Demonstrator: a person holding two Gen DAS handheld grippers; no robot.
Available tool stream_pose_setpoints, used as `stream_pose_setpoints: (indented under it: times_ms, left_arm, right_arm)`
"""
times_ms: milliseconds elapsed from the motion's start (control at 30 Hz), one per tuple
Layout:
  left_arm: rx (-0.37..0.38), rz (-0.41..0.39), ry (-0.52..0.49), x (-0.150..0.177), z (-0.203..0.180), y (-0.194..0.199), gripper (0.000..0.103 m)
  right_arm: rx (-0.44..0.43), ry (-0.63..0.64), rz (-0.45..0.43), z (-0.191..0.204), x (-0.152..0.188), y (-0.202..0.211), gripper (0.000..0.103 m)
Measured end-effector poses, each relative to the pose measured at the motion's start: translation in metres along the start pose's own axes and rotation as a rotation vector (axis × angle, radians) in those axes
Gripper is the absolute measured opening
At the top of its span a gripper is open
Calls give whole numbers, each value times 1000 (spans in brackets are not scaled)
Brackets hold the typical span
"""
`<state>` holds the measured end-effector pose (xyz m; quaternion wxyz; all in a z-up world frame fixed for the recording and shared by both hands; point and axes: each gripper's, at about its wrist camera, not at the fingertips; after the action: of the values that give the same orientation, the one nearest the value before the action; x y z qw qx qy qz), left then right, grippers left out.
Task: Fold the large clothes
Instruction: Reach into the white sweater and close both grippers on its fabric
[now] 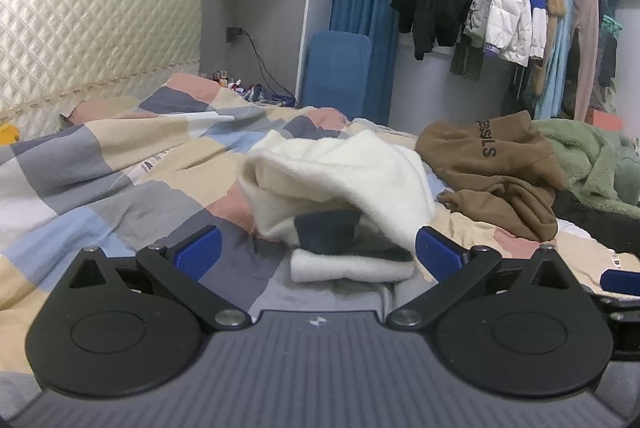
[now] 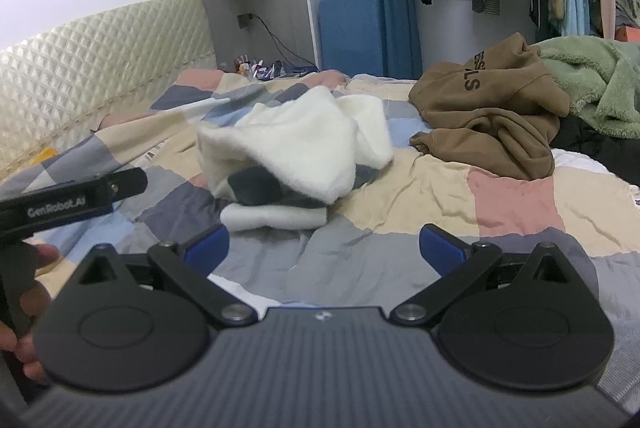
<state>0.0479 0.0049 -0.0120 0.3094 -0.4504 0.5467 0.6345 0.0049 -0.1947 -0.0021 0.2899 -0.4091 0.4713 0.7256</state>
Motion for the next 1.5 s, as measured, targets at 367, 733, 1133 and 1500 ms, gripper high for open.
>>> stream_pose_setpoints:
  times_ms: [367,733,1133,1500]
  left_arm:
    - [-15,21,-73,-62,-43,-38,103]
    - [-8,-8,54,-116,-44,-69,103]
    - [-143,220,297,-56,41,-206,103]
    - [-148,341,404,-3,52,-290,103]
  right_arm:
    - [-23,-15,12,-28,-25,-32,103]
    - [-62,41,73,-26,-39,-97,103]
    - [-99,79,57,-29,-40,-174,103]
    - [-133,281,53,-29,-28,-229,99]
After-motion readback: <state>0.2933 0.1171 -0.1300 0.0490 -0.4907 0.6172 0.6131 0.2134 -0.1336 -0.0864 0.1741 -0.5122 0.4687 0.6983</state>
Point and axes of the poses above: each gripper's, at about its wrist camera, not at the fingertips, and y roughly against the way its jaws point, z to its left, x to its underside, and after that the axes turned 14 degrees about -x, right-handed
